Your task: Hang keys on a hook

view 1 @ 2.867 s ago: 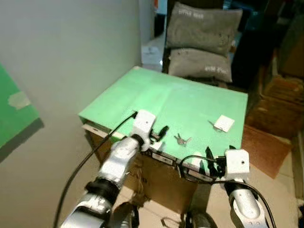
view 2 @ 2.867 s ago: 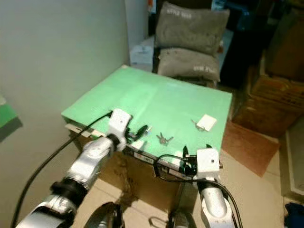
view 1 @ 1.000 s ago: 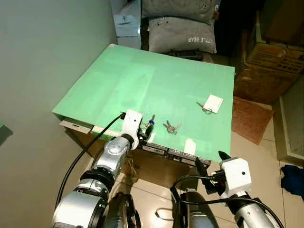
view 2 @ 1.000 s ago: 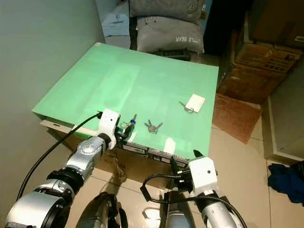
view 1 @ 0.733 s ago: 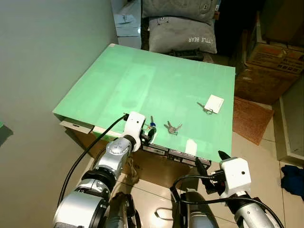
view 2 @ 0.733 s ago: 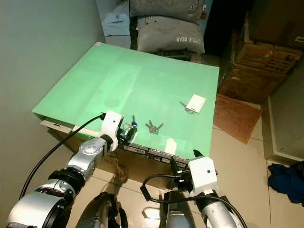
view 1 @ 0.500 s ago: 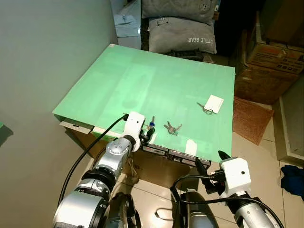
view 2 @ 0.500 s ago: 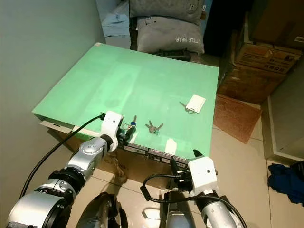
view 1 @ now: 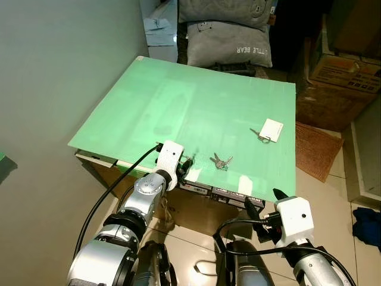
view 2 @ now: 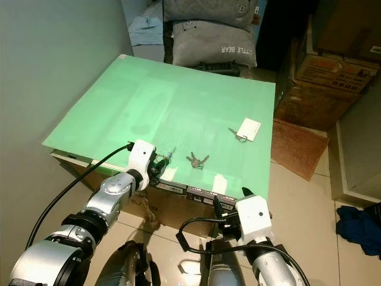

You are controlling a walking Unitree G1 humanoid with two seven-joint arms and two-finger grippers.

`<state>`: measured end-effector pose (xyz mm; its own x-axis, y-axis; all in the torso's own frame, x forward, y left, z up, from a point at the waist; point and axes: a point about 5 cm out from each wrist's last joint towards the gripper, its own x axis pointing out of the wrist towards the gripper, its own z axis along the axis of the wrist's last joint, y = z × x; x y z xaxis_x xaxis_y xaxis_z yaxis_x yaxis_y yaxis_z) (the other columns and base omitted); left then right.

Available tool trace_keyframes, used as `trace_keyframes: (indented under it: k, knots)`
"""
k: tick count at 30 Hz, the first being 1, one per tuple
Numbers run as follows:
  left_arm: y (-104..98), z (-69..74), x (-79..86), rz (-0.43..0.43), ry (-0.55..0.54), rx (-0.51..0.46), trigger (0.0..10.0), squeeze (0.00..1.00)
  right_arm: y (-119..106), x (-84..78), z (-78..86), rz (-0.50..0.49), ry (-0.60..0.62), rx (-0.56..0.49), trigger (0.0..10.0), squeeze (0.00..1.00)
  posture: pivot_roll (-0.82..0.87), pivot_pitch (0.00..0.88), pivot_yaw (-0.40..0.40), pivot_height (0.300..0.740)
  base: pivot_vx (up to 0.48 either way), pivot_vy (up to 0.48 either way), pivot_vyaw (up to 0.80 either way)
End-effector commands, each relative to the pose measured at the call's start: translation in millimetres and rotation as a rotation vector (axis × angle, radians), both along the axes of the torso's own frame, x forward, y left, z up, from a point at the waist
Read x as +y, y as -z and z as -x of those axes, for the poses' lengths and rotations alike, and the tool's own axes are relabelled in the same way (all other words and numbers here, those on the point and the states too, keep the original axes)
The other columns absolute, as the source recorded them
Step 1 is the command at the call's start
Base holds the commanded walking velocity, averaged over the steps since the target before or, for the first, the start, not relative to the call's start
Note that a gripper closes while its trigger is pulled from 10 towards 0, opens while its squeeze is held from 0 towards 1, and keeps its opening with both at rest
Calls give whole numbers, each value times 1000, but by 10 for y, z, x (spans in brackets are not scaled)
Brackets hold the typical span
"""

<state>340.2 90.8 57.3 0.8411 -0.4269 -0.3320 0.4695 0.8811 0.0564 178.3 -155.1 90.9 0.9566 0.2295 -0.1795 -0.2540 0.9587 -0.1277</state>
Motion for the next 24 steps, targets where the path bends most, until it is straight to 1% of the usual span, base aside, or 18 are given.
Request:
trace_keyframes:
  k: [1, 4, 13, 14, 21, 24]
  knots:
    - [199, 134, -25, -27, 31, 88, 0, 0, 50, -30, 24, 12, 4, 28, 10000, 0, -270, 194, 39, 661, 0, 0, 0]
    - [200, 134, -24, -26, 32, 88, 0, 0, 50, -31, 18, 13, 4, 27, 10000, 0, -269, 190, 38, 661, 0, 0, 0]
    - [116, 62, 44, 5, -5, 59, 0, 0, 57, -47, -12, 20, 1, 23, 10000, 0, -266, 177, 33, 661, 0, 0, 0]
    - [86, 44, 55, 22, -11, 47, 0, 0, 56, -44, -17, 19, 0, 21, 10000, 0, -265, 175, 33, 661, 0, 0, 0]
    - [-13, -7, 74, 65, -6, 0, 0, 0, 56, -40, -25, 19, -2, 18, 10000, 0, -265, 175, 33, 661, 0, 0, 0]
    - [-114, -46, 87, 96, 4, -56, 0, 0, 54, -38, -31, 18, 0, 16, 10000, 0, -262, 176, 36, 661, 0, 0, 0]
